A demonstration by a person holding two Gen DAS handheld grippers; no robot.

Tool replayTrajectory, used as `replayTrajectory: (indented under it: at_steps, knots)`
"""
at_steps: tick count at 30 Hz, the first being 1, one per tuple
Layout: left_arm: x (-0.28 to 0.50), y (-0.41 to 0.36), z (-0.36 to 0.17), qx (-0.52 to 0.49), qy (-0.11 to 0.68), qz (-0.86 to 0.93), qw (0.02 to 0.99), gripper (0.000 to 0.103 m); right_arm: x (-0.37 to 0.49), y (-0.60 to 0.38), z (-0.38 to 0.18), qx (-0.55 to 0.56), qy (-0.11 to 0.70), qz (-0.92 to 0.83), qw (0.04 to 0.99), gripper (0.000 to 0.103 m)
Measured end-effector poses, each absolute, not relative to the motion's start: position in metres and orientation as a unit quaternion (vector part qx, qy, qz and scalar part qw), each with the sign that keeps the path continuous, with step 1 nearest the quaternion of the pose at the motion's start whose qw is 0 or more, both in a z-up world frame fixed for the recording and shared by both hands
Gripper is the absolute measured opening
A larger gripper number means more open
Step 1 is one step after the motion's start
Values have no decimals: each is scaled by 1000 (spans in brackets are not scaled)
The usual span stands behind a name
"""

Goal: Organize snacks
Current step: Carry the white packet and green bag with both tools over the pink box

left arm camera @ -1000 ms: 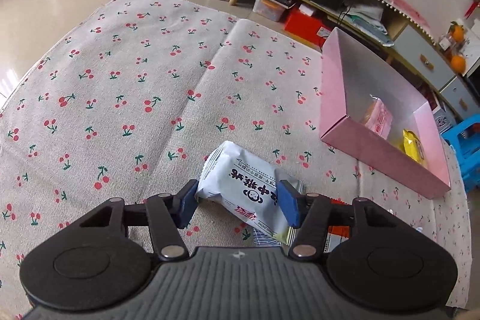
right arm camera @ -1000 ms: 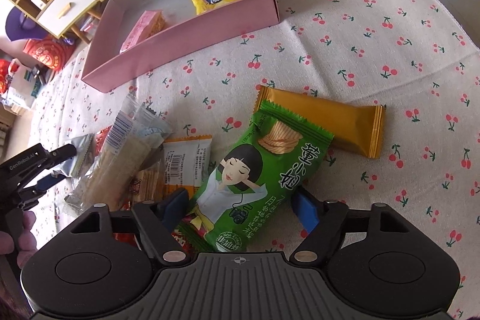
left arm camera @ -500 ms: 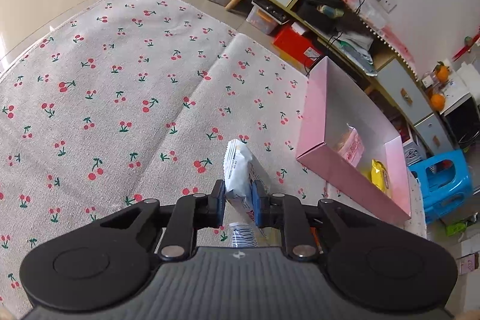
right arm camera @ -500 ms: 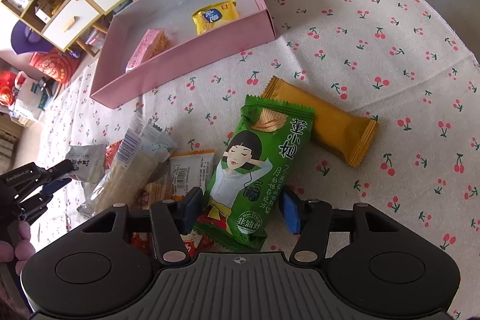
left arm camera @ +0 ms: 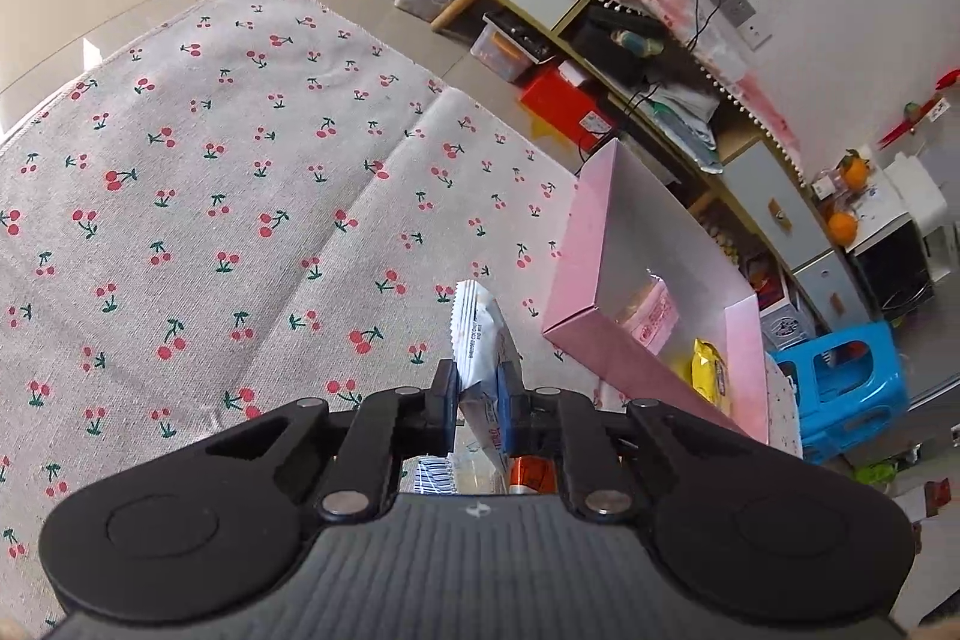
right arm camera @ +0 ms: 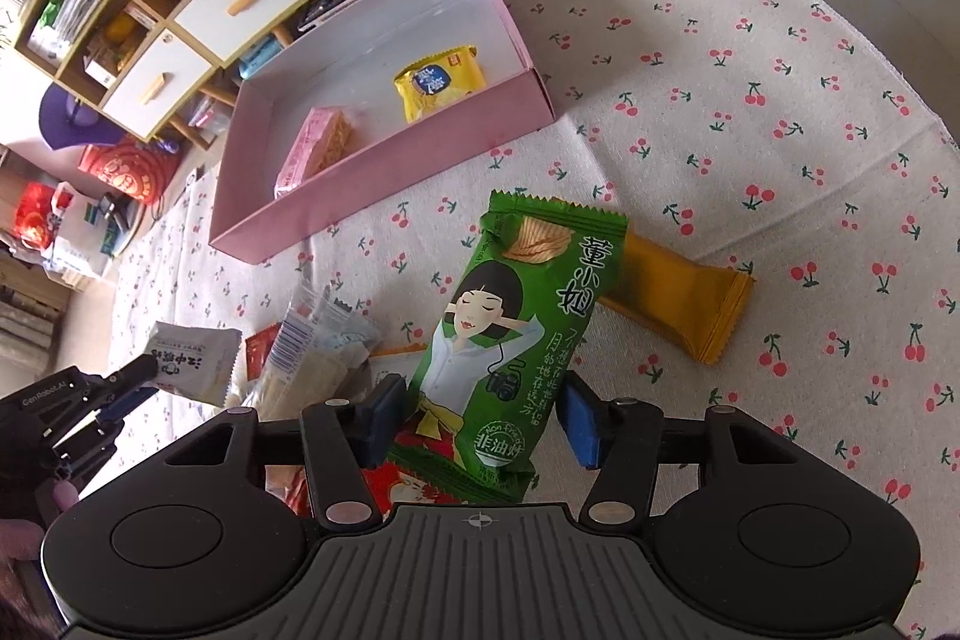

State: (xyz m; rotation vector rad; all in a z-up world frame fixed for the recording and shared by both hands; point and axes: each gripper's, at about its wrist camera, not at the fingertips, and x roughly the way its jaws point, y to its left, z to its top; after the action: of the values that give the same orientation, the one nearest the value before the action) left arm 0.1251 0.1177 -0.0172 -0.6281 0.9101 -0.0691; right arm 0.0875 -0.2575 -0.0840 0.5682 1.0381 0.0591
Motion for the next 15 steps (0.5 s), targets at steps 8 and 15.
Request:
replayTrajectory:
  at_steps: [8, 15]
  knots:
    - [124, 119, -9, -312, 419, -42, 852, 12, 90, -263, -73, 286, 475, 38, 831, 54]
    - [128, 113, 3, -325, 403, -59, 854, 12, 99, -269, -58, 303, 448, 42, 840, 54]
